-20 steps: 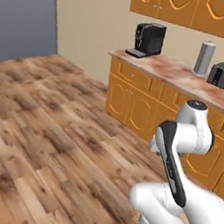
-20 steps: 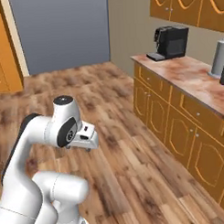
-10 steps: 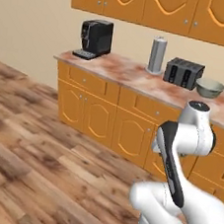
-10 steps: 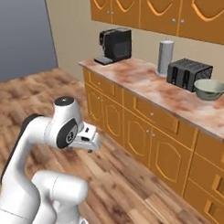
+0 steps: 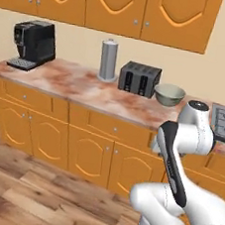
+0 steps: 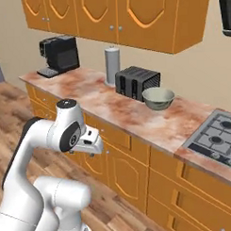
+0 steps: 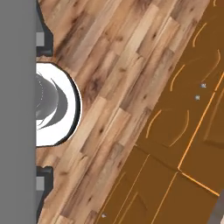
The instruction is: Pick the cup and bowl from the counter and place them on the counter next to the sink.
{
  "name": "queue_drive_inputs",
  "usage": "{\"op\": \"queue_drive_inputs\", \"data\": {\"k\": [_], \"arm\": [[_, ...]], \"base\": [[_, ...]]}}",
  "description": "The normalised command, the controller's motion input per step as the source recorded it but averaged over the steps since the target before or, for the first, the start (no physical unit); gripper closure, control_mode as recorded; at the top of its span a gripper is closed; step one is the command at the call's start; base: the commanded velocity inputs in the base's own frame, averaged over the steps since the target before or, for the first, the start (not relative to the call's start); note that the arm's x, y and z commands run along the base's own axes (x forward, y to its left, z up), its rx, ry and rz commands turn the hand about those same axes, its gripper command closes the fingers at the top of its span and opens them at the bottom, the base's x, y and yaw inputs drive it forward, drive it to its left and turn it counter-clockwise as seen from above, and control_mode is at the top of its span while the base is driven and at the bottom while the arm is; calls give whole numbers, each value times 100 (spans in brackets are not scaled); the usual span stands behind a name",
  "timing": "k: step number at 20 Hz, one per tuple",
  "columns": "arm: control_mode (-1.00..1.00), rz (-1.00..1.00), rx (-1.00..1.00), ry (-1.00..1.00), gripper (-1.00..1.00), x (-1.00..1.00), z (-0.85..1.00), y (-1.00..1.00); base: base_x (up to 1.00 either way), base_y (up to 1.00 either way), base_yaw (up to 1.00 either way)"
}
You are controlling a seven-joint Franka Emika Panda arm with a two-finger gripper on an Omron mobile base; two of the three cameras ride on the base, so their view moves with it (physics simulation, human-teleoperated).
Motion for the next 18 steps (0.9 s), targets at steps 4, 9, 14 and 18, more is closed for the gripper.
{"op": "queue_drive_inputs", "data": {"k": [4, 9, 14, 18], "arm": [[100, 0, 0, 0, -100, 0, 0, 0], [100, 0, 0, 0, -100, 0, 0, 0], [100, 0, 0, 0, -100, 0, 0, 0], [100, 0, 0, 0, -100, 0, 0, 0]], "base": [[57, 0, -73], [41, 44, -53], [66, 71, -25], [83, 22, -12]]}}
